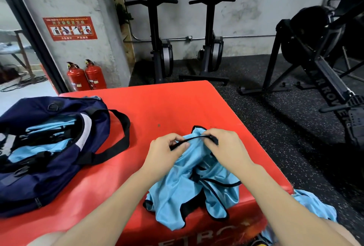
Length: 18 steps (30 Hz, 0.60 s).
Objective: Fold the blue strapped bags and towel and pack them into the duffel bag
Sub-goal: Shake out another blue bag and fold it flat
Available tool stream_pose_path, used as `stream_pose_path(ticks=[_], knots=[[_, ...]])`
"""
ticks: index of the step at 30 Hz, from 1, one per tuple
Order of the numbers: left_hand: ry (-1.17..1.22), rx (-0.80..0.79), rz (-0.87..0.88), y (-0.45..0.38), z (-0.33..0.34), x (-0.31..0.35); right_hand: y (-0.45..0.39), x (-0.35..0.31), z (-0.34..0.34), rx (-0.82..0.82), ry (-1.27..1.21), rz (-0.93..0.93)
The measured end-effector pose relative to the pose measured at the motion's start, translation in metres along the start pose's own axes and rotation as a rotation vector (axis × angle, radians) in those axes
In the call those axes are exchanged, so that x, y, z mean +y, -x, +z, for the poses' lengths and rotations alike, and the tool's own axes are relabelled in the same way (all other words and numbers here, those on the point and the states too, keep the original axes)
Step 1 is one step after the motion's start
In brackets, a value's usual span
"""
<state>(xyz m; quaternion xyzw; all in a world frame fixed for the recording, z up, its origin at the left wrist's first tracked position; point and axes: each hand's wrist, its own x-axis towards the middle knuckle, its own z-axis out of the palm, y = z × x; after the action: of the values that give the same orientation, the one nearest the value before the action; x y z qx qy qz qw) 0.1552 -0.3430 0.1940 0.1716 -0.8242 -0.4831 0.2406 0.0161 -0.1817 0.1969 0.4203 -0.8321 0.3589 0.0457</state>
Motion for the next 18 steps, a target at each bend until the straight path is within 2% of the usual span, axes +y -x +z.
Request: stream_pose_path(ticks=[5,9,12,14,18], knots=[[0.127,-0.046,-0.063,0.009,-0.036,0.02,-0.007,0.002,-0.021,0.133,-0.152,0.075],[0.039,-0.116,-0.096,0.017,-0.07,0.044,-0.015,-0.008,-0.051,0.175,-0.135,0.103],[-0.131,-0.195,-0.058,0.022,-0.1,0.066,-0.021,-0.022,-0.081,0.168,-0.047,0.132],[-0.29,-0.16,-0.002,0.02,-0.118,0.08,-0.025,-0.034,-0.103,0.176,0.018,0.137],[-0.459,0.066,0.121,0.006,-0.154,0.117,-0.033,-0.063,-0.143,0.188,0.079,0.094]])
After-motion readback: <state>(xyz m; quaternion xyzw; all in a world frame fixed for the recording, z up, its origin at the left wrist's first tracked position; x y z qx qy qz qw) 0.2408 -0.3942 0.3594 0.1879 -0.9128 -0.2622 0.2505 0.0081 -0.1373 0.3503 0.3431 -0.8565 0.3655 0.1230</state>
